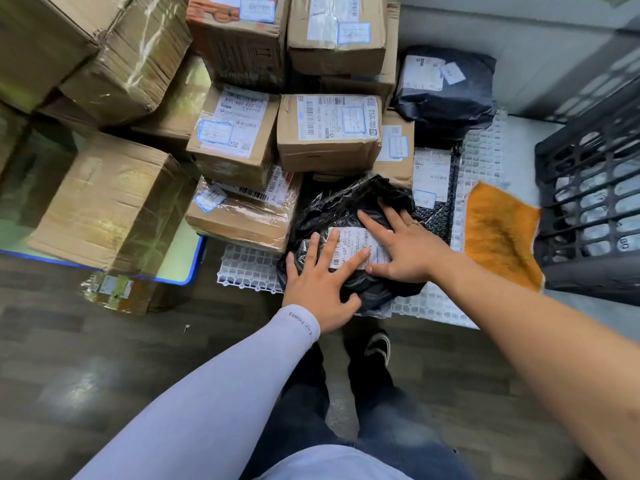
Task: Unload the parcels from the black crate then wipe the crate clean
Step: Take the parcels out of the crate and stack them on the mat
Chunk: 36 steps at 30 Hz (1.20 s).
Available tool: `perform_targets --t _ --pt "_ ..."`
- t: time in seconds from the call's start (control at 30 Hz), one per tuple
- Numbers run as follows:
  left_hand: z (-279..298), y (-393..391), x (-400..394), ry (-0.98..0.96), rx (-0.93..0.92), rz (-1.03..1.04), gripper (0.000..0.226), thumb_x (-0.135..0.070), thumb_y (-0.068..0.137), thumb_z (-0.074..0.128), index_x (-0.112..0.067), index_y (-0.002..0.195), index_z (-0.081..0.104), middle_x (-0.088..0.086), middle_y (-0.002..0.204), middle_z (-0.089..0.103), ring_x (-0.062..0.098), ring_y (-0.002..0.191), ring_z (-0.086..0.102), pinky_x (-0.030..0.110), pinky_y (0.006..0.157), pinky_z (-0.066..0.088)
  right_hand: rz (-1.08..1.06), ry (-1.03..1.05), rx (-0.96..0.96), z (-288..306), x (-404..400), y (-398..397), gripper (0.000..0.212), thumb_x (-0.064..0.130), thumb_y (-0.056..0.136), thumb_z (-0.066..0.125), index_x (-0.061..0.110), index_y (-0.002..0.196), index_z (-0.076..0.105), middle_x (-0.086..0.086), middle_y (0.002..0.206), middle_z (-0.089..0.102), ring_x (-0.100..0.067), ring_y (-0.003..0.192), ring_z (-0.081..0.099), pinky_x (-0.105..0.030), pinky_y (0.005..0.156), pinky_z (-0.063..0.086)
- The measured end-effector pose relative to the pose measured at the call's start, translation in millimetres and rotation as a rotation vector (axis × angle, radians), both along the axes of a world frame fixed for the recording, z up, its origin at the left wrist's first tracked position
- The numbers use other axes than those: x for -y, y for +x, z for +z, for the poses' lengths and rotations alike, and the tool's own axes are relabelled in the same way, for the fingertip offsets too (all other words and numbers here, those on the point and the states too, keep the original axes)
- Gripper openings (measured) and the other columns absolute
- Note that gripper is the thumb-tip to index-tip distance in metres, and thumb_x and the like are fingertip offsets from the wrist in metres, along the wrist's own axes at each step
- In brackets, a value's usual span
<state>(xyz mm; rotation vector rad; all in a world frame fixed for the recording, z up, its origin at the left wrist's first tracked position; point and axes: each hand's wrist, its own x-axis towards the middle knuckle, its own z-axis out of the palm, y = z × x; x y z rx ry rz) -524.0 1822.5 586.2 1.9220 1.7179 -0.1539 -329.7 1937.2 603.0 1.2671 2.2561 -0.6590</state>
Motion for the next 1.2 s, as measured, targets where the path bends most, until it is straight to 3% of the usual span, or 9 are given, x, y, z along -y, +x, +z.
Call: perform_targets --t 0.43,0.8,1.03,1.2 --pt "7 -5 3 0.029 0.013 -0.048 0.08 -0.06 0.095 0.045 -0.067 0.15 -0.013 -0.006 0.167 -0.033 0.028 0.153 -0.031 0.07 0.12 -0.008 -0.127 0.163 0.085 26 37 -2 0.091 0.077 0.093 0.044 0.052 0.156 -0.018 0.002 0.17 -0.022 -0.03 0.159 -0.008 -0.05 0.127 0.019" --pt "32 5 8 0.045 -0.162 -0.052 0.074 -0.066 0.098 0.037 -0.064 0.152 -0.012 -0.005 0.169 -0.028 0.03 0.155 -0.027 0.073 0.118 -0.007 -0.089 0.226 0.053 44 50 14 0.075 0.072 0.1 0.03 0.051 0.158 -0.013 0.002 0.171 -0.017 -0.03 0.159 -0.008 -0.054 0.126 0.015" --pt "76 60 16 0.098 -0.272 0.092 0.065 -0.066 0.101 0.027 -0.056 0.158 -0.002 0.0 0.173 -0.015 0.031 0.157 -0.019 0.069 0.121 -0.003 -0.011 0.333 -0.016 79 49 71 0.072 0.073 0.101 0.026 0.051 0.159 -0.011 -0.001 0.173 -0.007 -0.031 0.159 -0.003 -0.058 0.125 0.017" --pt "120 126 0 0.195 -0.241 0.183 0.061 -0.066 0.103 0.023 -0.057 0.158 -0.002 -0.001 0.173 -0.012 0.03 0.158 -0.015 0.066 0.123 0.002 -0.023 0.426 -0.113 123 35 120 0.07 0.071 0.101 0.028 0.05 0.16 -0.004 -0.001 0.173 -0.004 -0.03 0.159 -0.004 -0.058 0.125 0.015"
